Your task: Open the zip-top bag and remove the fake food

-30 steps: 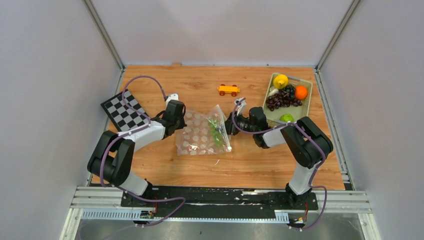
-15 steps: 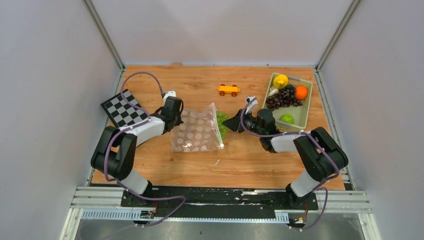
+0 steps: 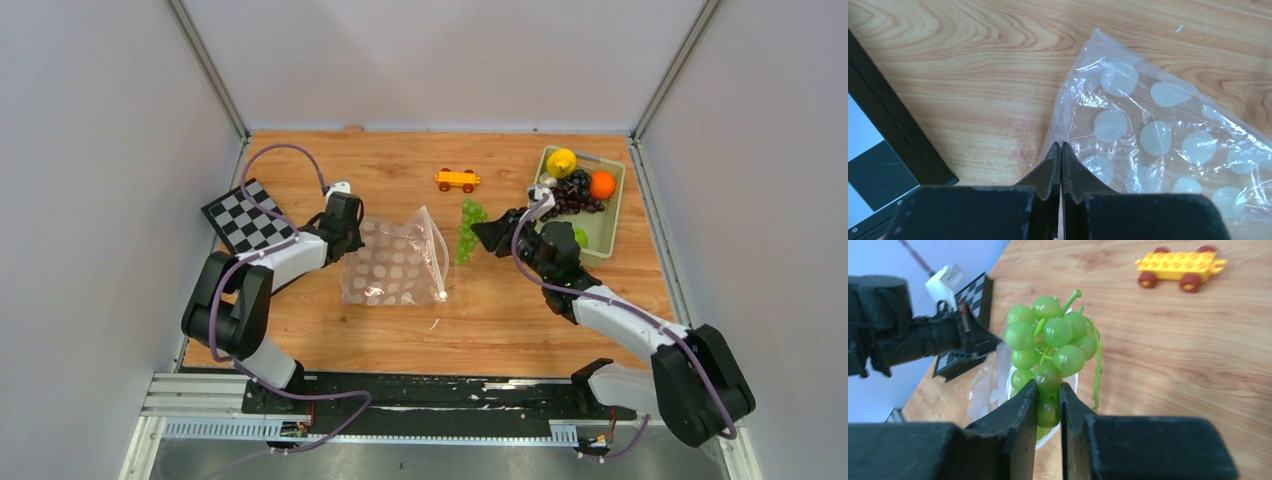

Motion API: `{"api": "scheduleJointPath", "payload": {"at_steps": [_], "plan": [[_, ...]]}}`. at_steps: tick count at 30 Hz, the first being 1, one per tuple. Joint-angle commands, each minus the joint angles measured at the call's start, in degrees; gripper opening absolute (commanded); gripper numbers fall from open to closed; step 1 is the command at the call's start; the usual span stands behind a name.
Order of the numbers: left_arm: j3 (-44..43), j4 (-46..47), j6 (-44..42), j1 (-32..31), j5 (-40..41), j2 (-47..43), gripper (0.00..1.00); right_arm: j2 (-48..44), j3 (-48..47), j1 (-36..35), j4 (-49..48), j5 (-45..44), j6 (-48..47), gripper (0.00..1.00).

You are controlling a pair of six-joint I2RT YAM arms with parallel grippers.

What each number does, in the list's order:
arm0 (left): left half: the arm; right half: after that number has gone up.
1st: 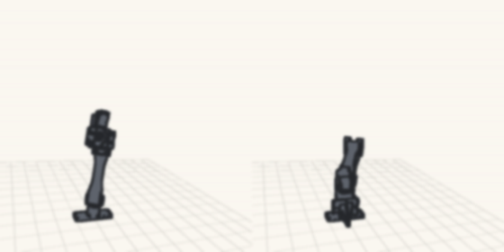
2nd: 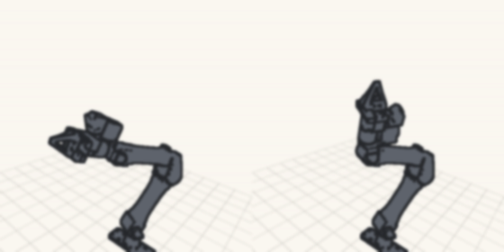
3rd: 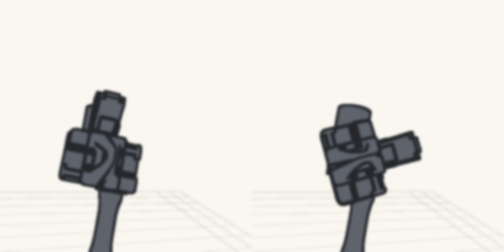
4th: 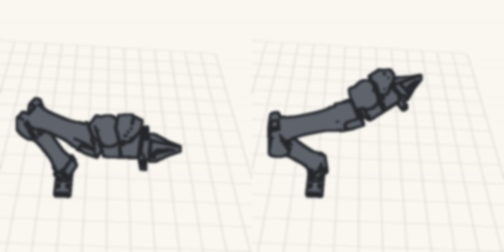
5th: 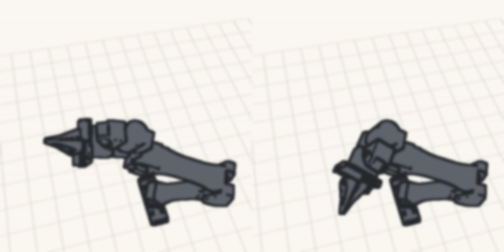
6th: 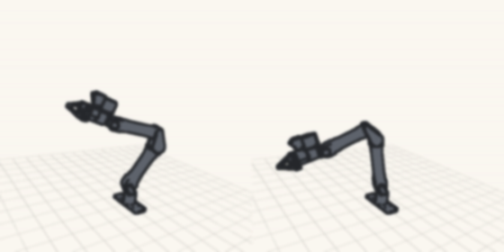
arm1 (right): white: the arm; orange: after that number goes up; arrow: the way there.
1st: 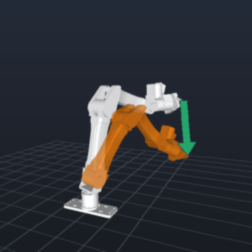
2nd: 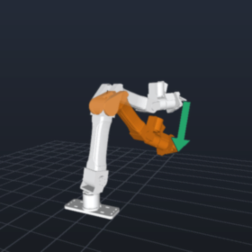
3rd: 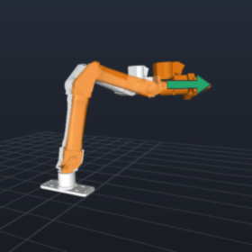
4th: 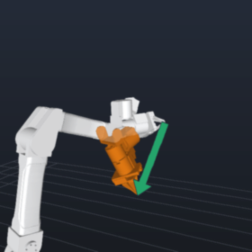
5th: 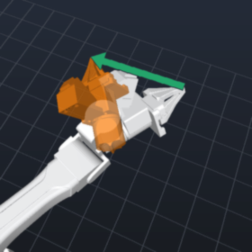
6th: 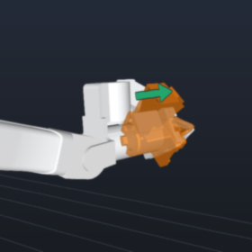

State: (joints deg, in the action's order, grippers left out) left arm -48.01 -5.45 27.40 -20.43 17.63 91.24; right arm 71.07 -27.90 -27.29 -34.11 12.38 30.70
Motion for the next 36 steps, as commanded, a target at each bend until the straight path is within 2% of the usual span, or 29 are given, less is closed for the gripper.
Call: {"api": "scheduleJointPath", "payload": {"at_steps": [1,5,11,13,17,21,23,29,34,36], "plan": [[-2.3,-1.1,-2.3,0.3,0.3,-6.2,0.07,-7.1,-5.2,0.2,15.3,-11.7,-4.7,0.00],[-3.0,-4.2,-4.3,0.3,1.3,-11.9,0.17,-11.6,-9.5,0.3,25.8,-21.9,-7.5,0.00],[-4.3,-11.0,-6.0,0.3,1.6,-23.2,0.58,-13.3,-15.2,0.4,37.9,-41.6,-11.0,0.00],[-4.0,-12.4,-5.4,0.3,1.4,-27.8,0.68,-13.1,-15.9,1.0,38.7,-48.1,-11.8,0.00],[-3.7,-16.9,-4.7,0.3,1.5,-37.6,0.84,-10.2,-18.3,5.3,40.5,-52.1,-10.8,0.00],[-4.2,-23.1,-6.4,0.3,3.6,-47.5,0.96,-5.1,-21.8,10.8,42.4,-55.0,-7.3,0.00],[-5.1,-26.4,-7.7,0.3,5.6,-52.3,1.00,-2.1,-23.5,13.1,43.6,-56.8,-4.3,0.00],[-6.6,-31.8,-13.2,0.3,10.7,-66.3,1.00,10.2,-32.2,17.7,52.4,-64.0,9.0,0.02],[0.0,-28.7,-16.7,0.3,15.8,-75.5,1.00,21.3,-40.2,20.3,60.9,-66.2,17.1,0.06],[2.8,-27.8,-16.5,0.3,16.3,-77.9,1.00,24.2,-42.5,21.0,62.0,-65.8,17.9,0.13]]}}
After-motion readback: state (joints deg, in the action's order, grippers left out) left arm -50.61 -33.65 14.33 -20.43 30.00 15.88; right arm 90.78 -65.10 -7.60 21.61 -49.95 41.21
